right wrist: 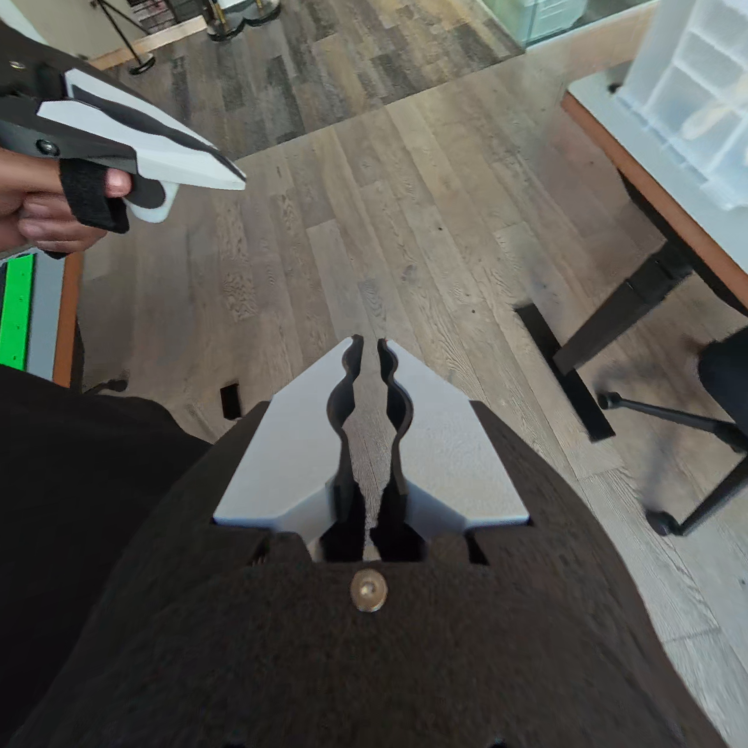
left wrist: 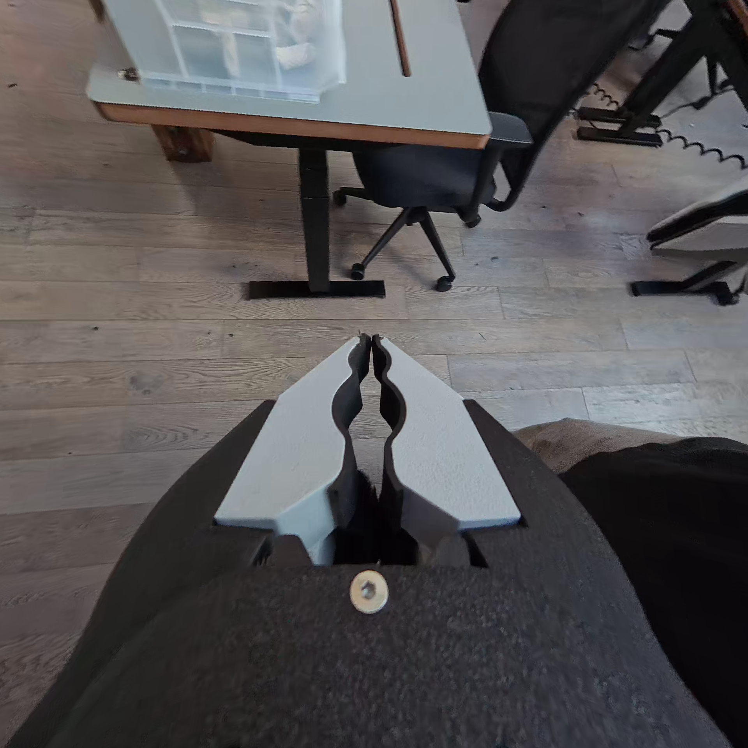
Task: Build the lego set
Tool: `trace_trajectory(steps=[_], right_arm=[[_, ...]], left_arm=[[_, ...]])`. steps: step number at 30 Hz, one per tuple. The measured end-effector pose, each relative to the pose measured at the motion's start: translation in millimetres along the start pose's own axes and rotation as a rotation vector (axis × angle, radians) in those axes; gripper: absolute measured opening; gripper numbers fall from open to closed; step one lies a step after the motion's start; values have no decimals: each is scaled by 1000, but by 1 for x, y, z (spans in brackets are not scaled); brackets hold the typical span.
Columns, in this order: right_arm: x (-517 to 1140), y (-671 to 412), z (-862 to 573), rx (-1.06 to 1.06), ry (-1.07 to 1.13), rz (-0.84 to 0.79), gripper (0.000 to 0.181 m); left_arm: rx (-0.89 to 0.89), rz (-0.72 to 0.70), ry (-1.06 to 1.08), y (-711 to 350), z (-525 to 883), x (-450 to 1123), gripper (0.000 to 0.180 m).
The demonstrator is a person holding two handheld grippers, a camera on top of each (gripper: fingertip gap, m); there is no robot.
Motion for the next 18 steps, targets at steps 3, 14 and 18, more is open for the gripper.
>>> trace_trajectory(steps=[3, 14, 18], right_arm=[[76, -42, 19, -48, -88, 52, 15], [395, -219, -17, -129, -264, 112, 25], [497, -330, -37, -124, -312, 106, 25]], left_arm=[[-73, 1, -78, 13, 81, -6, 0], [-125, 72, -202, -4, 374, 54, 0], [-217, 101, -206, -53, 498, 80, 3]])
Point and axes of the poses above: each gripper's, where its closed fingertips meet, x out along the fingers, y out of its underside, z = x × y across the jaws, the point moved 5 cm from there along -x, back along the fingers, and after that the axes turned 11 degrees about x, right-handed, at the moved point
